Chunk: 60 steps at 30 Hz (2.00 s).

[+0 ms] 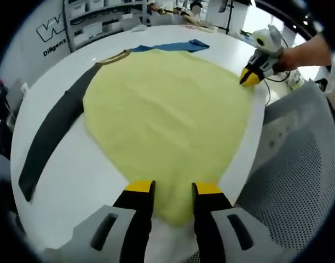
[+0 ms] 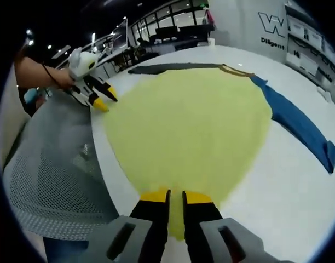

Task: Fold the garment on the visible template until the final outline fits inside the template.

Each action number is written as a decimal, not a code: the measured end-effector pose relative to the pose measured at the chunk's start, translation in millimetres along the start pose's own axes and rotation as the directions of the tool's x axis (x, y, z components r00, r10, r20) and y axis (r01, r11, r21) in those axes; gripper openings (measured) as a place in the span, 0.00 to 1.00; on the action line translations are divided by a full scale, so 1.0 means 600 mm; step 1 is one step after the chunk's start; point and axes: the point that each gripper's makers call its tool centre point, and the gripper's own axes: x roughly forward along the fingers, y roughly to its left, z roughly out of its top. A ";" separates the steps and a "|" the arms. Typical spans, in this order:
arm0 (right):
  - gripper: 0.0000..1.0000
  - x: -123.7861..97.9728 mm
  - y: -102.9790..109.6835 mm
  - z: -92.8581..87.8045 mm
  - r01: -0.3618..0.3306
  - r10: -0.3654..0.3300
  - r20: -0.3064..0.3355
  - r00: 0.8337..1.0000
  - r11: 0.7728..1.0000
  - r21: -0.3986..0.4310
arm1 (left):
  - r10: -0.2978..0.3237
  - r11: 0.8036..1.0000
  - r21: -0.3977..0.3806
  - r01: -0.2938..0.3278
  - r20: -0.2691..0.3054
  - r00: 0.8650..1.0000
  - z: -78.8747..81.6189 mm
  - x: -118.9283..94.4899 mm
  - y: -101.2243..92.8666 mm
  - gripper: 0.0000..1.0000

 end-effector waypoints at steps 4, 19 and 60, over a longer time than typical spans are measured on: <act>0.00 -0.009 -0.008 -0.009 0.019 -0.019 0.031 0.999 1.000 -0.009 | -0.002 1.000 -0.006 0.002 0.002 1.000 -0.004 -0.002 -0.002 0.37; 0.10 -0.061 -0.052 -0.001 0.059 -0.059 0.045 0.997 0.998 0.000 | 0.010 0.998 -0.063 -0.005 0.082 0.997 0.032 -0.026 0.008 0.46; 0.09 -0.075 -0.551 0.107 0.582 -0.593 -0.009 0.805 0.787 0.206 | 0.048 0.987 -0.159 -0.003 0.279 0.959 0.139 -0.015 0.017 0.87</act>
